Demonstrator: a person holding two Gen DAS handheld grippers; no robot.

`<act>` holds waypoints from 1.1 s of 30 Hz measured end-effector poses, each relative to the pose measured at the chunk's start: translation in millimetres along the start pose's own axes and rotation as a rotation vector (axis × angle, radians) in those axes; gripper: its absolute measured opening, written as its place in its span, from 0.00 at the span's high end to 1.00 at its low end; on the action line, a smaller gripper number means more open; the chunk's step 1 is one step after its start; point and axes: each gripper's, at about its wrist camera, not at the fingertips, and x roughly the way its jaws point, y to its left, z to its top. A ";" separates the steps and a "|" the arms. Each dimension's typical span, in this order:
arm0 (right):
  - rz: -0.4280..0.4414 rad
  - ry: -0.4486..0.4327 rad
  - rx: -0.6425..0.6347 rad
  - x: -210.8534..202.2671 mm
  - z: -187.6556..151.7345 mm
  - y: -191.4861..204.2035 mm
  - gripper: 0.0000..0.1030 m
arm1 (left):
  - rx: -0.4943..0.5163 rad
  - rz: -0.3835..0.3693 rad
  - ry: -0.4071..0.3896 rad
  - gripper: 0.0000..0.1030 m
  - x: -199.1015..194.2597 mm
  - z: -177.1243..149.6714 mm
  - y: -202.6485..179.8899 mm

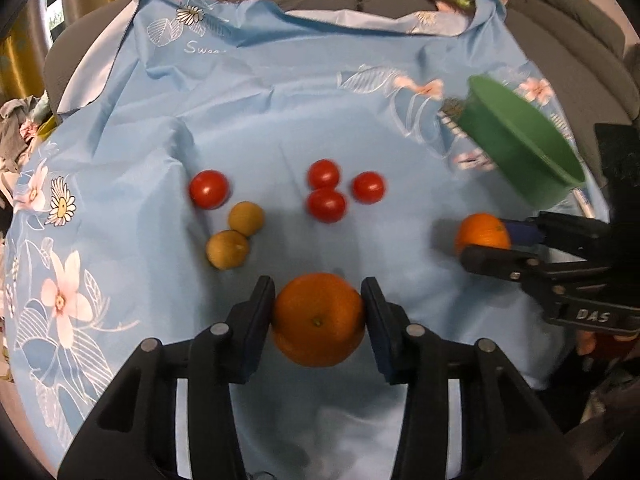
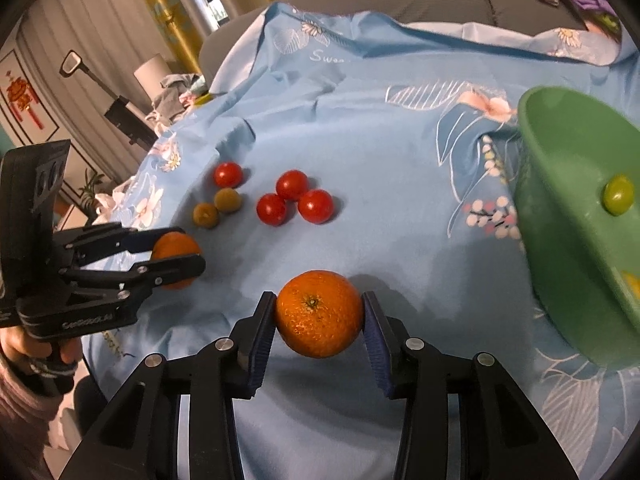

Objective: Organize fruits
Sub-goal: 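Grasp the large orange with the right tool while the left tool grasps the small orange, then carry the oranges over the green bowl and open both tools to drop them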

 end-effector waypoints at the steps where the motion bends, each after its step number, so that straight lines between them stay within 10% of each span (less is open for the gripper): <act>1: -0.002 -0.006 0.000 -2.6 0.1 0.2 0.57 | -0.001 -0.008 -0.005 0.57 -3.2 0.0 -3.7; 33: -0.106 -0.308 0.175 -120.4 -20.9 -78.2 0.57 | 0.159 -0.196 -0.113 0.57 -27.8 80.6 -136.5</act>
